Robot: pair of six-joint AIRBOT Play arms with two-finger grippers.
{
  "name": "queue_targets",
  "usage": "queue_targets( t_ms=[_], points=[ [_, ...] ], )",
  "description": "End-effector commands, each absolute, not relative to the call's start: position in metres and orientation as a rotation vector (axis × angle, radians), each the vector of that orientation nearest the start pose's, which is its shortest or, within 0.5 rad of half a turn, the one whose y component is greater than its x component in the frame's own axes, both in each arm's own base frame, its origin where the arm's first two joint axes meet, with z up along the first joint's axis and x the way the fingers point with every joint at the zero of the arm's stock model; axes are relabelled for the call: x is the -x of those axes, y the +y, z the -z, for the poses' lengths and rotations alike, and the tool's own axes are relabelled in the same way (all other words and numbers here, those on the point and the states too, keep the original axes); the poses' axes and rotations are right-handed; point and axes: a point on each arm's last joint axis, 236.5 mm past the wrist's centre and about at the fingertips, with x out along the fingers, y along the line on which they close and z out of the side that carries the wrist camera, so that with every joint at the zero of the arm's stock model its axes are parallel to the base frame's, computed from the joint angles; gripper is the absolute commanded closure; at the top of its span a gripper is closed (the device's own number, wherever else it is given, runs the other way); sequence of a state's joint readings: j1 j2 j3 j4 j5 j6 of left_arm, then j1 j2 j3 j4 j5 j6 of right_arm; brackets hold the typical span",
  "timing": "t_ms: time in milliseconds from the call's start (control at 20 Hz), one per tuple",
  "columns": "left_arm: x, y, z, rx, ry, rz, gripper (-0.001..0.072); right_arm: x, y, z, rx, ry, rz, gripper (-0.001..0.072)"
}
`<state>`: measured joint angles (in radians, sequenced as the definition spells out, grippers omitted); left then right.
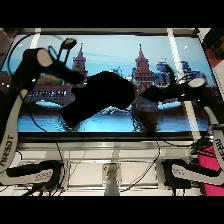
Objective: Fold the clothes and pants, and hang the long-sleeved shirts on hangers.
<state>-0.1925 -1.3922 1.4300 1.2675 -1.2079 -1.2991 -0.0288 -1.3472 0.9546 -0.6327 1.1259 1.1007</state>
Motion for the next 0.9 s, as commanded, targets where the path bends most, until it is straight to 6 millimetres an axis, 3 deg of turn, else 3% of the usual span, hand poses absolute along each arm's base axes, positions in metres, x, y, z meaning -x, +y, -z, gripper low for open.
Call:
queue_targets(
  t_ms=[0, 100, 350, 550, 600, 700, 750, 850],
  points=[
    [-0.385, -0.123, -0.048, 0.023, 1.185, 0.523, 0.0704, -0.373, 0.175, 0.039, -0.403, 1.149, -0.549, 0.0176],
    [-0.379, -0.117, -0.047, 0.027, 1.193, 0.518, 0.0704, -0.388, 0.181, 0.044, -0.387, 1.099, -0.498, 0.0175],
    [-0.378, -0.121, -0.047, 0.023, 1.194, 0.527, 0.0703, -0.408, 0.178, 0.076, -0.504, 1.122, -0.365, 0.0157],
    [-0.381, -0.122, -0.049, 0.030, 1.181, 0.526, 0.0703, -0.425, 0.193, 0.069, -0.571, 1.125, -0.394, 0.0164],
    [-0.382, -0.122, -0.049, 0.030, 1.175, 0.523, 0.0703, -0.432, 0.194, 0.062, -0.569, 1.106, -0.401, 0.0259],
    [-0.386, -0.121, -0.050, 0.031, 1.159, 0.517, 0.0703, -0.445, 0.196, 0.047, -0.557, 1.066, -0.416, 0.0605],
    [-0.388, -0.121, -0.051, 0.031, 1.150, 0.513, 0.0704, -0.450, 0.196, 0.040, -0.546, 1.047, -0.424, 0.0696],
    [-0.393, -0.121, -0.052, 0.032, 1.131, 0.506, 0.0703, -0.468, 0.190, 0.020, -0.501, 0.988, -0.432, 0.0698]
  ],
)
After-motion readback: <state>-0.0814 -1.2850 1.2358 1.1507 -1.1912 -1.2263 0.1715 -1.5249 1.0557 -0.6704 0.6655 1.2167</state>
